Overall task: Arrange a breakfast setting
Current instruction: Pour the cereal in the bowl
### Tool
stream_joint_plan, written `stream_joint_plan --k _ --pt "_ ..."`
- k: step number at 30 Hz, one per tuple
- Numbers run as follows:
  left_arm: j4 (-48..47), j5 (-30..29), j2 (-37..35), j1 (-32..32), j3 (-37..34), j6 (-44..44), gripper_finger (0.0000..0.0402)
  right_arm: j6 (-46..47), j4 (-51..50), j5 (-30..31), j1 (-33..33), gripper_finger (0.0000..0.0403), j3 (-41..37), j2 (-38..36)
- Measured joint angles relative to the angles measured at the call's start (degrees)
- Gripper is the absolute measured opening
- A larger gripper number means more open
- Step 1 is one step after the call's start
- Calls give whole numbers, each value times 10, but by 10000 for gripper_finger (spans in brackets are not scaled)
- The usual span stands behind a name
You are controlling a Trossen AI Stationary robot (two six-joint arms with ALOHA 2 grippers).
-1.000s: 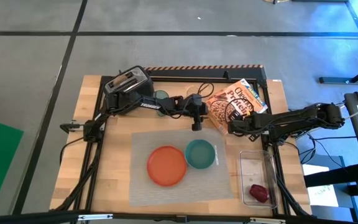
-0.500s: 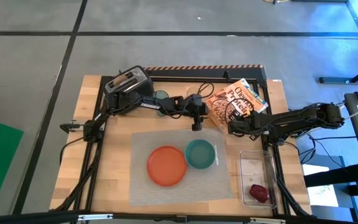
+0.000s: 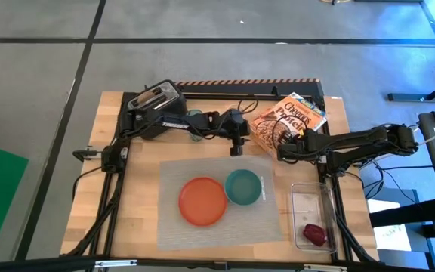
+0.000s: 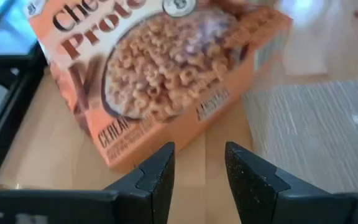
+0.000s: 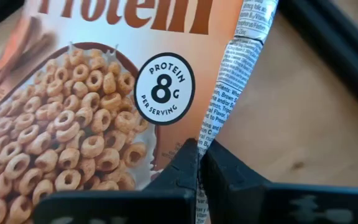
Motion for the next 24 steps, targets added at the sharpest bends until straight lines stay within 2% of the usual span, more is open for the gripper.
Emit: stream_joint_plan --k 4,9,16,24 --pt "-17 -2 -27 -5 0 1 136 -18 -45 15 4 0 20 -1" --pt "-13 -4 -66 -10 0 3 136 -10 -93 58 40 0 42 -1" --pt "-17 -11 -109 -10 0 4 136 -9 -142 110 116 0 48 -2" --pt "-25 -19 -122 -10 1 -1 136 15 -185 165 193 0 55 -2"
